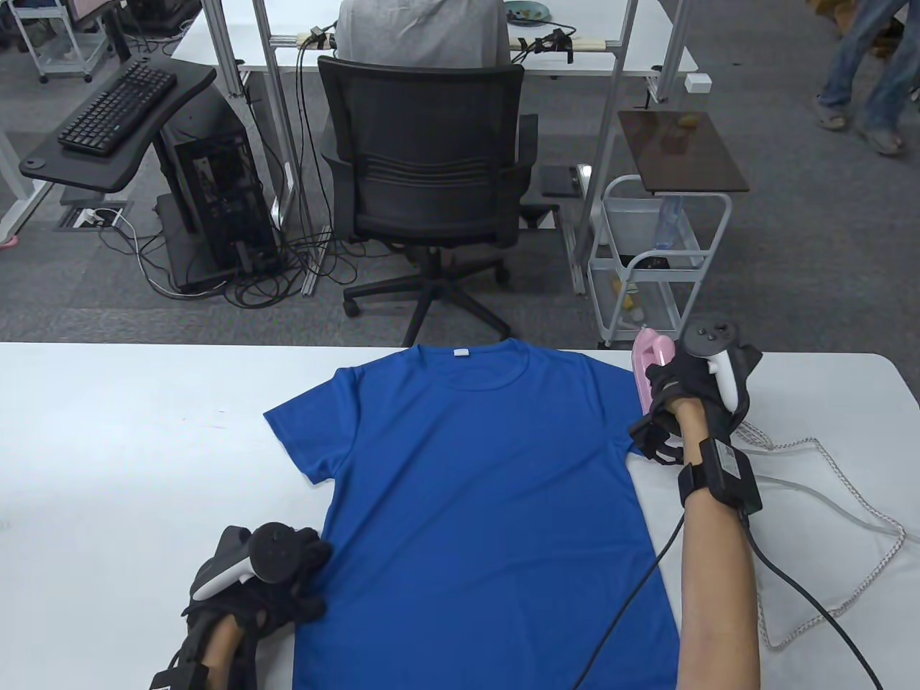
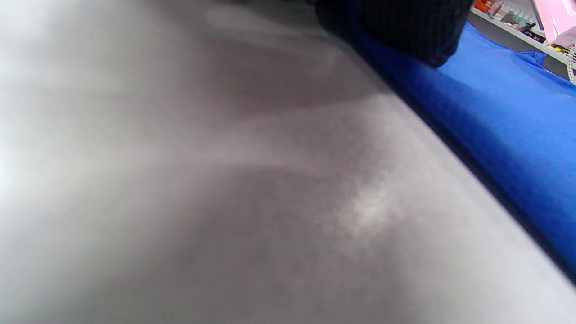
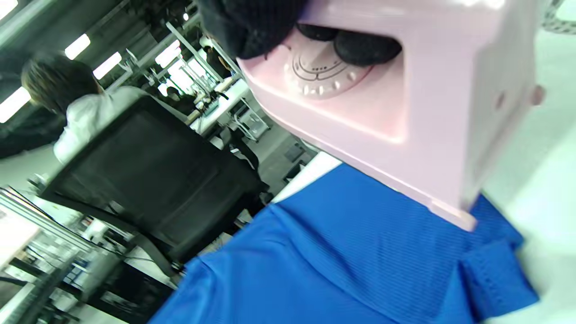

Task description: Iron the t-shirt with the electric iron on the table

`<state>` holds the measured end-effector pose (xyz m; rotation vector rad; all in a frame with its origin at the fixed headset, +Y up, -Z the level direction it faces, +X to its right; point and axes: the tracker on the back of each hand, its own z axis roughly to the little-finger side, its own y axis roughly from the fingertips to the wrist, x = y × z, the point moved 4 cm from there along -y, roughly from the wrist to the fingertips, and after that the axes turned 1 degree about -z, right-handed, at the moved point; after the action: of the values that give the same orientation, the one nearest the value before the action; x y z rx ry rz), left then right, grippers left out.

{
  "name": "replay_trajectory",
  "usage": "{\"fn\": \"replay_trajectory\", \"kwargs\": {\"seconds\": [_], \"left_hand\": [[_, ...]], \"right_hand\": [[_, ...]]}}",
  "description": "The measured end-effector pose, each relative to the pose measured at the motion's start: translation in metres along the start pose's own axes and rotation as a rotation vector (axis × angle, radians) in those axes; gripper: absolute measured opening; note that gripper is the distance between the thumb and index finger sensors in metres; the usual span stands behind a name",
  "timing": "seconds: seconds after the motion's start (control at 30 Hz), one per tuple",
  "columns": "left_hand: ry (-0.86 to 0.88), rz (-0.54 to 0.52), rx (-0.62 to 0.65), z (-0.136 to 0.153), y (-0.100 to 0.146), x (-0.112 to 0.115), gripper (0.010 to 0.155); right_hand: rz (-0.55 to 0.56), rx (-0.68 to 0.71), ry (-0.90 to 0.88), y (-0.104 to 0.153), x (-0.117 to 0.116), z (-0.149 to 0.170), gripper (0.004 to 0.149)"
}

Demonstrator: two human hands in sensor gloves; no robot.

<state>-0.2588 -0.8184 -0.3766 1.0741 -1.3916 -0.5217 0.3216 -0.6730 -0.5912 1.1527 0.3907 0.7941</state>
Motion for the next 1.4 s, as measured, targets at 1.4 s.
{"fn": "replay_trajectory", "kwargs": {"seconds": [1.4], "left_hand": [[0.031,-0.007,0.017,0.001,-0.001,0.002,0.078]], "right_hand": [[0.190,-0.255,-0.119,0.047,-0.018,0.112,0.060]]}}
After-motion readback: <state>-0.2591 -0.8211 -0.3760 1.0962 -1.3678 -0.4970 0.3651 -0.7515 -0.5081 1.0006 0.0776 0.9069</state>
